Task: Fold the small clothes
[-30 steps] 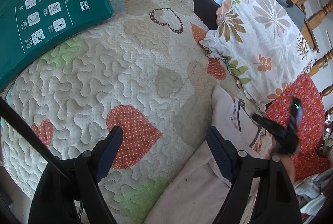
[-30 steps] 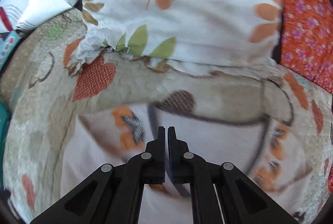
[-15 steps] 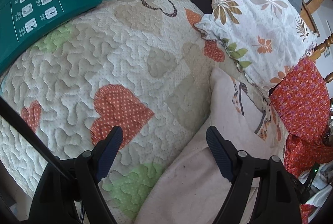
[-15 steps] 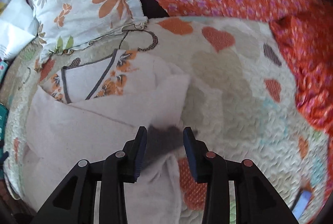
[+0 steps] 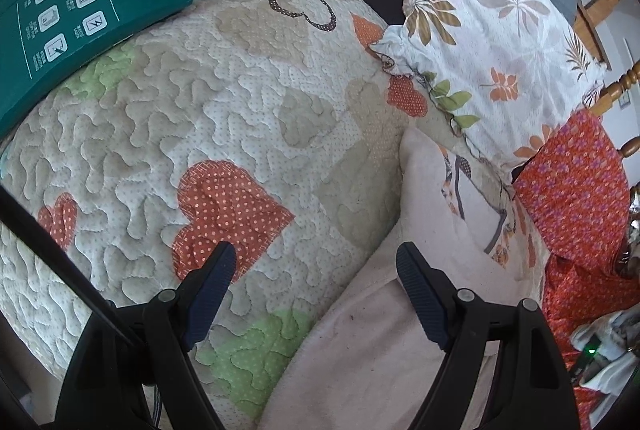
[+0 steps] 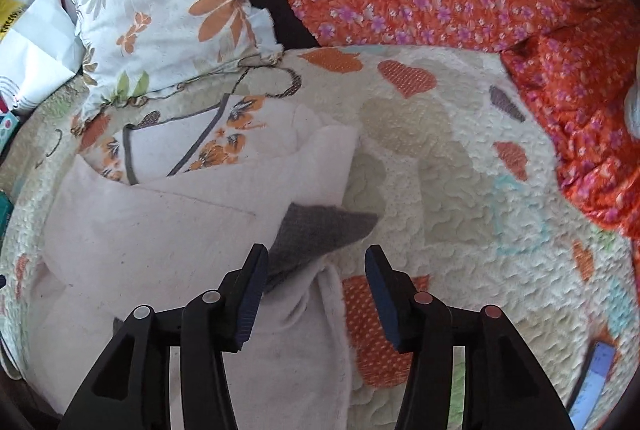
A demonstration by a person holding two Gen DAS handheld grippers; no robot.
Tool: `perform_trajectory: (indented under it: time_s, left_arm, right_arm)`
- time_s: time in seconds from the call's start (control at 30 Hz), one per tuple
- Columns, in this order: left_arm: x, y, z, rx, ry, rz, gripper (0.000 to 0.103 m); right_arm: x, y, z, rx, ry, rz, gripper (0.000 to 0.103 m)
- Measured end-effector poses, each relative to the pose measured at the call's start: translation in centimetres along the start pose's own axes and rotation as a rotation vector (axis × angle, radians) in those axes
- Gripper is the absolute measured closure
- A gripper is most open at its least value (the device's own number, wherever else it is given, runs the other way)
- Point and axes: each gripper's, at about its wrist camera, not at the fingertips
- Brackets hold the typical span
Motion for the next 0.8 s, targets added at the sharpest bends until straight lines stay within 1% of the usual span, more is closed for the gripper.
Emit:
perform_trajectory:
  time_s: [0.07,0.13,0.17,0.23,0.3,0.37,0.43,0.47,0.5,0.53,0.7,0.8]
  left_arm:
    - [-0.2,0.2,0.1,0.005,-0.003,0.007,0.022]
    - [-0.4,0.4,0.5,0.009,-0.014,0.014,0.022]
    - [-0.4,0.5,0.6,0.007,-0.019,0.014,0.022]
    - [-0.5,0.6,0.8,0.007,-0.026,0.019,0.022]
    - [-0.4,0.9,0.9,0.012,-0.023,0.024,0.022]
    - [-0.3,1.2,1.0,0.007,-0.022,0.03,0.022]
    - [-0.2,1.4,1.2,0.006,-0.025,0.035,0.022]
    - [-0.1,1.4,1.3,0.005,-0.028,0.033,0.022]
    - [-0.1,1.3,1.4,0.002,-0.033,0.029,0.022]
    - [-0.1,1.3,1.4,-0.001,-0.036,0.026,0.022]
    - [0.0,1.4,1.4,-0.007,-0.039,0.023,0.022]
    - [-0.3,2.1,1.6,-0.005,-0.044,0.044,0.022]
  right_arm:
    - [0.3,-0.5,1.4,0.001,-0.023,-0.019,0.049]
    - [1.5,-1.2,2.7,0.01,-0.03,-0.023,0.083]
    - [2.0,-1.4,3.2,0.02,-0.045,-0.007,0.096]
    - [3.7,-2.0,4.0,0.027,-0.06,0.019,0.096]
    - [5.3,-2.9,4.2,0.005,-0.038,-0.011,0.096]
    - [6.6,-3.7,4.2,0.019,-0.015,-0.029,0.095]
    - [7.9,-4.2,4.5,0.094,-0.021,-0.04,0.092]
    - [8.2,-4.2,4.5,0.102,-0.026,-0.043,0.083]
    - [8.3,-4.1,4.4,0.093,-0.02,-0.047,0.073]
    - [8.2,-4.0,4.0,0.083,-0.006,-0.049,0.069]
    - [6.3,-1.9,2.7,0.069,0.013,0.0,0.068]
    - [4.9,-1.1,3.5,0.054,-0.021,0.001,0.068]
Point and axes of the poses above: each gripper's, at about its wrist camera, not at the fingertips, and z roughly the way its jaws point, y to its right, x to its top, and after that the axes turned 4 degrees about x, right-handed
